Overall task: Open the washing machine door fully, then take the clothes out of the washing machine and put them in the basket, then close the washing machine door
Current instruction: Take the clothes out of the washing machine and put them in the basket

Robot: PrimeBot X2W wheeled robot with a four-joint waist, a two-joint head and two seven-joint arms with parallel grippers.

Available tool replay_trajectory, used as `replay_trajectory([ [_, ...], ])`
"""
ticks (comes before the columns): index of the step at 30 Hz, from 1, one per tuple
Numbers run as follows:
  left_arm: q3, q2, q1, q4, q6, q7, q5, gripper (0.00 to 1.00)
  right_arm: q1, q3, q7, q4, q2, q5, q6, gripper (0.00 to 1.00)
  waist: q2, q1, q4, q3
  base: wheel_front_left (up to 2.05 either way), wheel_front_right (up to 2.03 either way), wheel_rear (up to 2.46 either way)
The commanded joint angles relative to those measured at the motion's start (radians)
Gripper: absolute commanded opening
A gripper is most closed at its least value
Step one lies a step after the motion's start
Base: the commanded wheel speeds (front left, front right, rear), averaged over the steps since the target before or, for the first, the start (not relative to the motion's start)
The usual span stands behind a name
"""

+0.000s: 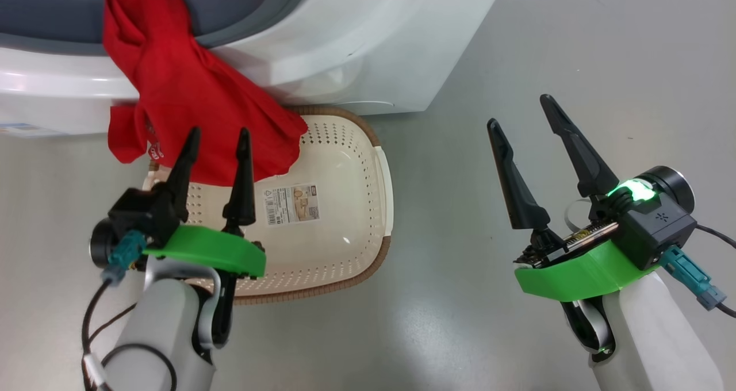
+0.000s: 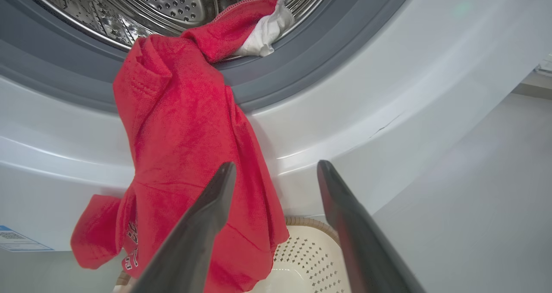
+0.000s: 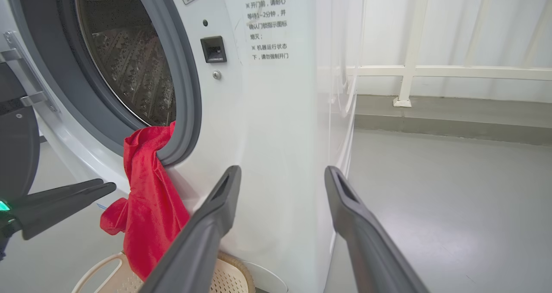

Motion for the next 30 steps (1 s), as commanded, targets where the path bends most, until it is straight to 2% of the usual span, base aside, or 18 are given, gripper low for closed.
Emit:
replay_trajectory([
  [1,0.032,0.036,0.035,-0.044,0.009,-0.009,0.017,1.0,0.034,0.014,-0.006,-0.029,0.006,0.013,0.006,1.0,0.0,0.0,-0.002,-0.001,0.0,0.0,0.0],
  [14,0.058,0.065,0.173,-0.311,0.109,0.028,0.048,1.0,0.045,0.002,-0.006,-0.032,0.006,0.011,0.006,1.0,0.0,0.0,0.009,-0.014,0.0,0.0,0.0],
  [22,0.058,0.076,0.22,-0.414,0.142,0.068,0.056,1.0,0.045,0.002,-0.006,-0.031,0.006,0.01,0.006,1.0,0.0,0.0,0.007,-0.016,0.0,0.0,0.0],
  [30,0.056,0.086,0.234,-0.454,0.159,0.089,0.061,1.0,0.048,0.004,-0.006,-0.031,0.006,0.012,0.006,1.0,0.0,0.0,0.003,-0.016,0.0,0.0,0.0],
])
